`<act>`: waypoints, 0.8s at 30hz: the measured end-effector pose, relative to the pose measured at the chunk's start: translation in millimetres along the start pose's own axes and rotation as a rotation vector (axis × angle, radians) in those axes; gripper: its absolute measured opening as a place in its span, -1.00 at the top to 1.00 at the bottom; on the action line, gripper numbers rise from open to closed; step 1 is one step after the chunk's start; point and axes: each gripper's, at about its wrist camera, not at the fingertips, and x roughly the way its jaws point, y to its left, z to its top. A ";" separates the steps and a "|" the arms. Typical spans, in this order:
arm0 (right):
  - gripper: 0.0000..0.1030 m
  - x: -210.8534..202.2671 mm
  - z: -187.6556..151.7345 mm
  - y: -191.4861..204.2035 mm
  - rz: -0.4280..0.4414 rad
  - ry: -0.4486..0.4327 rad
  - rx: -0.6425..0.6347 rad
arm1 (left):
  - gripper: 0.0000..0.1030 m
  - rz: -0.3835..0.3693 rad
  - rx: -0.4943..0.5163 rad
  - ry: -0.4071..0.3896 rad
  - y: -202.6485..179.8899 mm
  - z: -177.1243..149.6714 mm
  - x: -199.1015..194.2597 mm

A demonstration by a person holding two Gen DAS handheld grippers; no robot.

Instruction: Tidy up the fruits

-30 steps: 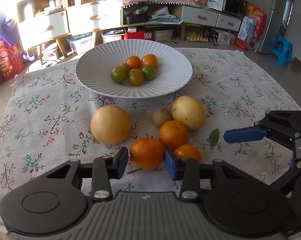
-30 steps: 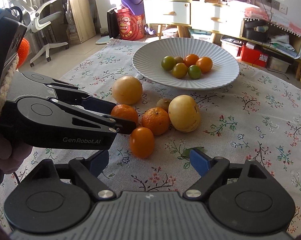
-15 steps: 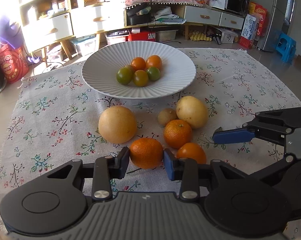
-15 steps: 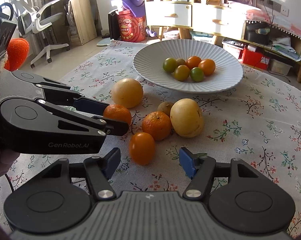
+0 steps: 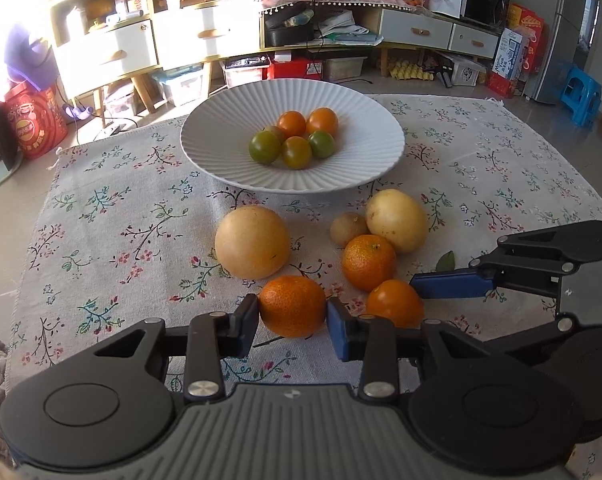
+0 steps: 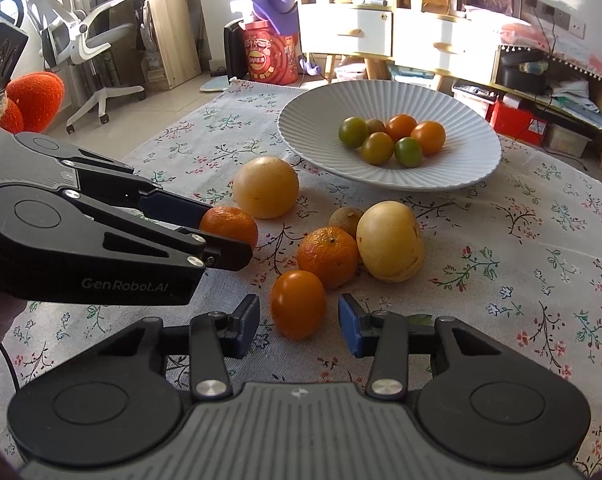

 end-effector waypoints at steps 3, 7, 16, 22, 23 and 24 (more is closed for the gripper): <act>0.31 0.6 -0.3 1.5 -0.006 0.001 -0.005 | 0.73 0.002 -0.002 0.003 0.3 -0.6 0.3; 0.41 0.7 0.4 3.1 -0.021 -0.002 -0.010 | 0.73 0.007 -0.002 0.007 0.2 -0.8 0.9; 0.47 0.7 1.8 6.1 -0.028 -0.002 -0.022 | 0.73 0.008 -0.001 0.007 -0.3 -0.5 1.3; 0.47 0.3 2.4 5.8 -0.027 -0.004 -0.022 | 0.73 0.009 -0.002 0.006 -0.1 -0.4 1.2; 0.47 0.0 2.8 5.6 -0.026 -0.005 -0.022 | 0.73 0.009 -0.002 0.006 -0.1 -0.4 1.2; 0.47 -0.3 3.3 5.6 -0.026 -0.006 -0.022 | 0.73 0.009 -0.002 0.006 -0.1 -0.4 1.2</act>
